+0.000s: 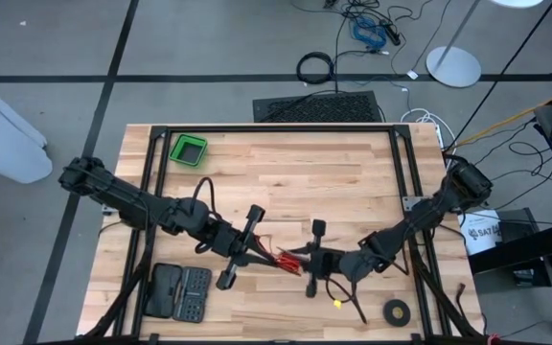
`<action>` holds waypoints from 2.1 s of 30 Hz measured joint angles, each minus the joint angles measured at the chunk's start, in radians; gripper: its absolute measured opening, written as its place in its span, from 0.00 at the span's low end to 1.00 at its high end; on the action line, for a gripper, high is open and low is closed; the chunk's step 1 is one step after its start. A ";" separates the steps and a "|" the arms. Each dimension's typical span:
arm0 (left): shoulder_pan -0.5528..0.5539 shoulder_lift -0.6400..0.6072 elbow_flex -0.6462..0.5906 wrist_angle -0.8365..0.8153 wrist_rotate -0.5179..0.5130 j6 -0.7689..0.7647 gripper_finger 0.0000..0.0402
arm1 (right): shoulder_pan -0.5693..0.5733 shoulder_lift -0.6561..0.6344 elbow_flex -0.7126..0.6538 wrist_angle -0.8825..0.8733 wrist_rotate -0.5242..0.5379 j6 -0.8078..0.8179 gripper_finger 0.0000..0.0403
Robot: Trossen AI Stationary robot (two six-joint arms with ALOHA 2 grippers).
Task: Coil cords
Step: Coil the red wire into the spool
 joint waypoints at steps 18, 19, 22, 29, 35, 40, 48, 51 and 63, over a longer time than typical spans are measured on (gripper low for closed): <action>-0.002 -0.006 0.000 -0.050 -0.048 0.017 0.00 | 0.023 -0.017 0.000 -0.130 -0.046 0.024 0.00; -0.002 -0.007 0.000 -0.057 -0.049 0.017 0.00 | 0.023 -0.024 0.000 -0.147 -0.048 0.029 0.00; -0.002 -0.009 0.000 -0.062 -0.052 0.017 0.00 | 0.023 -0.048 0.000 -0.204 -0.050 0.053 0.00; -0.007 -0.048 0.000 -0.144 -0.090 0.016 0.00 | 0.023 -0.115 0.000 -0.362 -0.123 0.153 0.00; -0.032 -0.082 0.000 -0.193 -0.130 0.017 0.00 | 0.031 -0.171 0.000 -0.505 -0.183 0.240 0.00; -0.038 -0.093 0.000 -0.237 -0.158 0.017 0.00 | 0.043 -0.204 0.000 -0.575 -0.234 0.290 0.00; -0.038 -0.094 0.000 -0.311 -0.199 0.016 0.00 | 0.081 -0.263 0.000 -0.666 -0.237 0.345 0.00; -0.038 -0.094 0.000 -0.321 -0.202 0.015 0.00 | 0.106 -0.294 0.000 -0.697 -0.234 0.369 0.00; -0.038 -0.114 0.000 -0.430 -0.289 -0.037 0.00 | 0.234 -0.410 0.000 -0.763 -0.227 0.417 0.00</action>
